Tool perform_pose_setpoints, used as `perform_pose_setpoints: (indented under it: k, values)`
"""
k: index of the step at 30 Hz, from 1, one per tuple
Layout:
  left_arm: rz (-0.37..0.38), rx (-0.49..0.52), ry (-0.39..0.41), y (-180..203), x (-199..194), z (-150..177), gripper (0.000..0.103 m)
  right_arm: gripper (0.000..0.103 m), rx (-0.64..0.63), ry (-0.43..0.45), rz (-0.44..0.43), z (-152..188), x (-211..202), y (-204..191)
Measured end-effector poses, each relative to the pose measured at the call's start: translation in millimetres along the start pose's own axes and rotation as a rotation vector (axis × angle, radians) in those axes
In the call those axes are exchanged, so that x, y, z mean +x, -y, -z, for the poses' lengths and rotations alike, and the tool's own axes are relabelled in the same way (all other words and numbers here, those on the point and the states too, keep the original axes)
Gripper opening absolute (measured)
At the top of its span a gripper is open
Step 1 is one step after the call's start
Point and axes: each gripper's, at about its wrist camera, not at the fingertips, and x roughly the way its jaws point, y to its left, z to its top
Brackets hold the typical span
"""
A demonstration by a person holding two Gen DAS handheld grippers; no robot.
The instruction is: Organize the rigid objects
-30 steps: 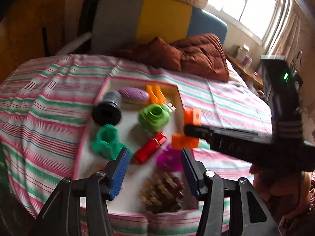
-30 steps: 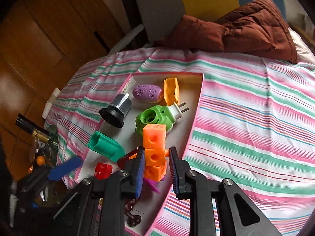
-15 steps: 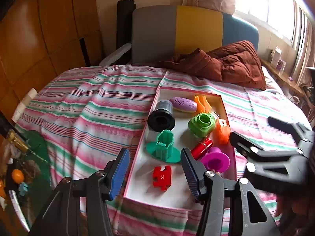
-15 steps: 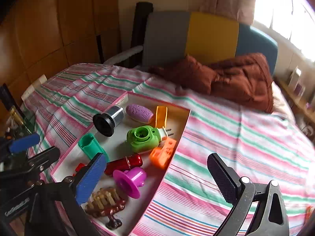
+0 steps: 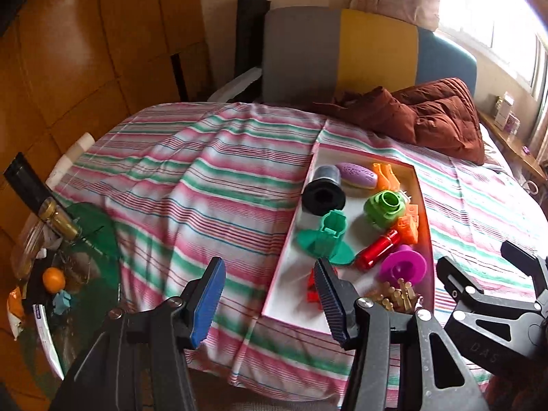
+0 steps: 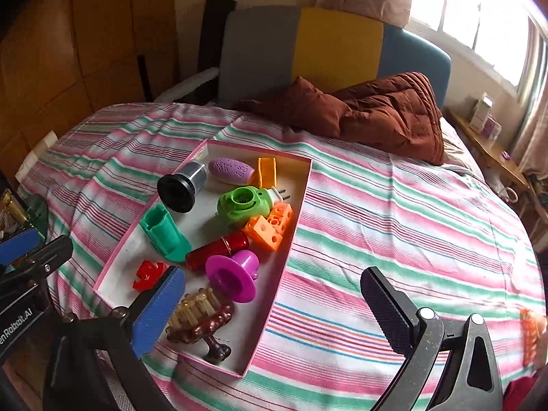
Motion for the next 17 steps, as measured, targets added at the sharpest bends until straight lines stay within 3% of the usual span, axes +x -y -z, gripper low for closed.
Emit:
perform_pose_setpoints:
  k: [6, 13, 17]
  values:
    - [-0.033, 0.005, 0.002, 1.7, -3.6, 2.4, 0.055, 0.103, 0.059, -0.023, 0.04, 2.4, -2.7, 1.1]
    - [0.015, -0.016, -0.027, -1.0, -3.1, 0.8, 0.055, 0.103, 0.086, -0.007, 0.053, 1.5, -6.8, 7.5]
    - [-0.028, -0.023, -0.005, 4.1, -5.4, 1.9, 0.054, 0.103, 0.103, -0.01, 0.044, 1.1, -6.6, 14.3]
